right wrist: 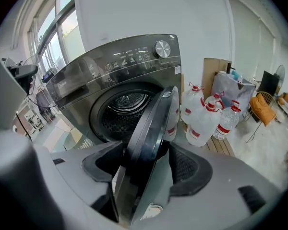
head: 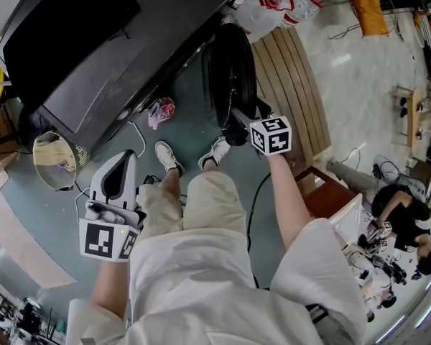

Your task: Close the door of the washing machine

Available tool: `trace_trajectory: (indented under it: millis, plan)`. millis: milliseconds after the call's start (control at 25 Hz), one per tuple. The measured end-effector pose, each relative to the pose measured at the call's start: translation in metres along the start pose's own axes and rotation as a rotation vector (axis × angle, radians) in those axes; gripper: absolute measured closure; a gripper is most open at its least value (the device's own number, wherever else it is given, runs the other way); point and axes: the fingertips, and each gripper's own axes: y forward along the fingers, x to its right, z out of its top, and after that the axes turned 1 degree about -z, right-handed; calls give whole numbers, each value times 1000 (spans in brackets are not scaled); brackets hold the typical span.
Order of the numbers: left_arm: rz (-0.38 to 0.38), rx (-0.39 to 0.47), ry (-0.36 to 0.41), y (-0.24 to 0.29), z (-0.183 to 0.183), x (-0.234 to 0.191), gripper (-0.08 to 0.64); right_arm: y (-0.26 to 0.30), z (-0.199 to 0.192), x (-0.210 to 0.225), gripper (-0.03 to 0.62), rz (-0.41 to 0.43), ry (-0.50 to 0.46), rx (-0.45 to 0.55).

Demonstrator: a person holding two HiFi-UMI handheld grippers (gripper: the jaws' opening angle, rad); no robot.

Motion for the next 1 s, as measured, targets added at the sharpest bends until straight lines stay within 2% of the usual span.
trace_trajectory:
  millis: [400,720,1000]
  plan:
    - [28,10,-23,-9,-3,-12,554,11,11,-33,289,27,91,51]
    - [48,20,-49,-15,-7,-22,554,21,22,-53,290,-21,181,82]
    - [71,27,-72,-22,-11,-32,555,32,34,-75,295,-8,248,101]
